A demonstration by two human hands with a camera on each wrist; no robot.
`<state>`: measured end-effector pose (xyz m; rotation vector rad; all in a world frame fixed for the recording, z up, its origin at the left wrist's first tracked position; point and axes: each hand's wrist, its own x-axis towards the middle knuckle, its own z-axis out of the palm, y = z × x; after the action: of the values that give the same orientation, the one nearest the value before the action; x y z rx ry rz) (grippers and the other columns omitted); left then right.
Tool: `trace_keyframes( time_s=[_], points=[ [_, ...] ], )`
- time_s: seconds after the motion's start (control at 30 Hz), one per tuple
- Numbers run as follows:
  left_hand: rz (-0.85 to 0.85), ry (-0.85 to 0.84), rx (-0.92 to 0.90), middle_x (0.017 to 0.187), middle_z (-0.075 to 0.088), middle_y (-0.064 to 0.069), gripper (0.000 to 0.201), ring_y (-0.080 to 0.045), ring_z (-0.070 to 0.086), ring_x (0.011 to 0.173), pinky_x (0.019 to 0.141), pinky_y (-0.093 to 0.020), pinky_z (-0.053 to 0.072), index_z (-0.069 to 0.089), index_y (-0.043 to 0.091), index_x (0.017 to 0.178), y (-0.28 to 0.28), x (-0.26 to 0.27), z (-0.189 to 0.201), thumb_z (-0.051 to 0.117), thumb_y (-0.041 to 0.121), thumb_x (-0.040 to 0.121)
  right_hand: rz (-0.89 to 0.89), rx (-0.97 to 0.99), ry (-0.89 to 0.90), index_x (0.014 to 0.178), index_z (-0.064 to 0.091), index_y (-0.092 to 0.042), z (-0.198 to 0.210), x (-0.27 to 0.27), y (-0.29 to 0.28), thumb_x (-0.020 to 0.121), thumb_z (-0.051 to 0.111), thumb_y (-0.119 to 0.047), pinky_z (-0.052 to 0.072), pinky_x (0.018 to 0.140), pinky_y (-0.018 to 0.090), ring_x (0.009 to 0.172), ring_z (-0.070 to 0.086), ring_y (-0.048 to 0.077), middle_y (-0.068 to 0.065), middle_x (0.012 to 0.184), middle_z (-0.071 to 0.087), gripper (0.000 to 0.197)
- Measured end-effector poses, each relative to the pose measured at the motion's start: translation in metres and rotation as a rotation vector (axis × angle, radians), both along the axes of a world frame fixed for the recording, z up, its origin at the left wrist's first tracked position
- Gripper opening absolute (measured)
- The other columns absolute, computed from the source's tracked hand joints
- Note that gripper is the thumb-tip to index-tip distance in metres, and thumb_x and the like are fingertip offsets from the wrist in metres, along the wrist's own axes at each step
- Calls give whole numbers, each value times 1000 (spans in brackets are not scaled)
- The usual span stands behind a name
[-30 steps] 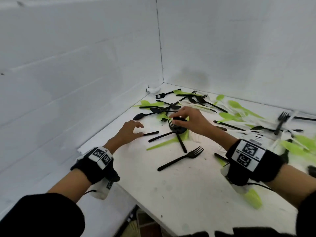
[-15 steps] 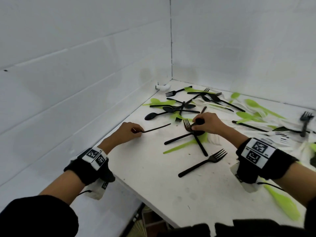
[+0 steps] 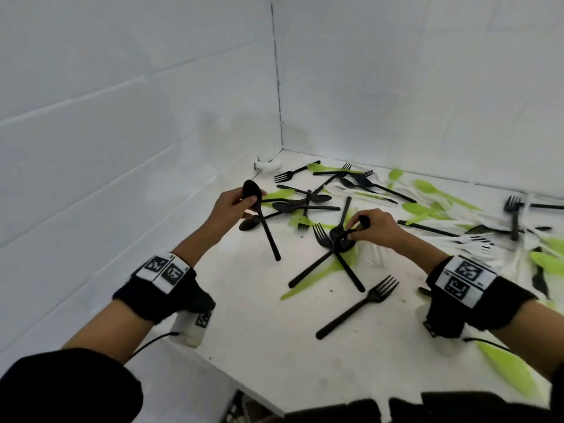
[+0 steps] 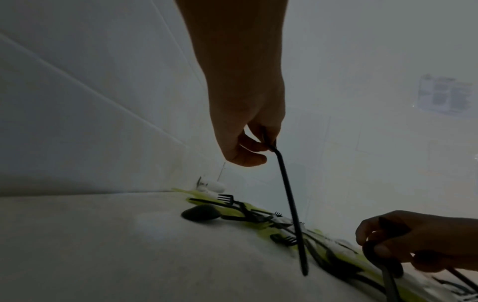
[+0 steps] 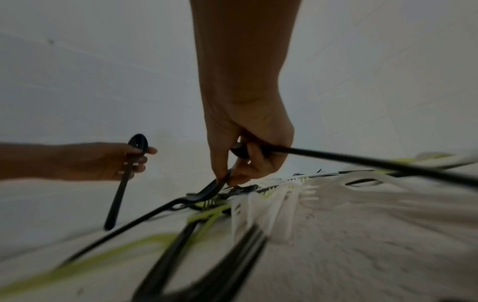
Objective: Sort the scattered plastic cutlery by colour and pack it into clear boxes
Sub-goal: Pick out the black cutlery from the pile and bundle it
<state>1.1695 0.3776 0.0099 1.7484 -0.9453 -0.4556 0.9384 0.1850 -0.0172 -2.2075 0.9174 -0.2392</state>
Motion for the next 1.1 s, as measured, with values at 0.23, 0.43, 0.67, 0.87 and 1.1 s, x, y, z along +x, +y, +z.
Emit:
trace_keyframes(
  time_s=[0.23, 0.43, 0.67, 0.87, 1.1],
  points=[
    [-97, -46, 56, 82, 57, 1, 19, 2, 57, 50, 49, -9, 43, 52, 7, 98, -44, 10, 16, 33, 5, 99, -133, 375, -336, 84, 62, -17, 39, -4, 2, 83, 68, -16, 20, 38, 12, 65, 50, 5, -3, 70, 55, 7],
    [-146, -282, 437, 78, 51, -5, 15, -16, 46, 58, 48, -14, 39, 52, 10, 94, -58, 37, -15, 37, 9, 97, -276, 336, -630, 75, 52, -22, 66, 13, 5, 88, 58, -11, 19, 34, 13, 51, 59, -2, -9, 58, 66, 18],
    [-242, -439, 741, 102, 54, -9, 65, -21, 50, 93, 78, -27, 39, 42, 3, 120, -53, 66, -29, 76, 36, 75, -72, -107, -248, 85, 60, -17, 53, 40, 1, 80, 69, -14, 49, 60, 26, 59, 57, 11, -3, 75, 55, 11],
    [-265, -520, 778, 122, 50, -9, 65, -24, 48, 109, 80, -25, 37, 49, 3, 119, -39, 73, -36, 81, 32, 70, 367, -464, 348, 106, 64, -24, 22, 54, -2, 83, 63, -15, 40, 71, 26, 102, 53, 16, -4, 99, 54, 24],
    [-271, -512, 694, 88, 56, -3, 35, -16, 50, 85, 58, -19, 34, 65, 6, 98, -34, 69, -31, 79, 25, 72, 430, -547, 526, 110, 62, -24, 7, 53, -9, 81, 64, -11, 44, 70, 31, 101, 54, 23, 1, 113, 47, 32]
  ],
)
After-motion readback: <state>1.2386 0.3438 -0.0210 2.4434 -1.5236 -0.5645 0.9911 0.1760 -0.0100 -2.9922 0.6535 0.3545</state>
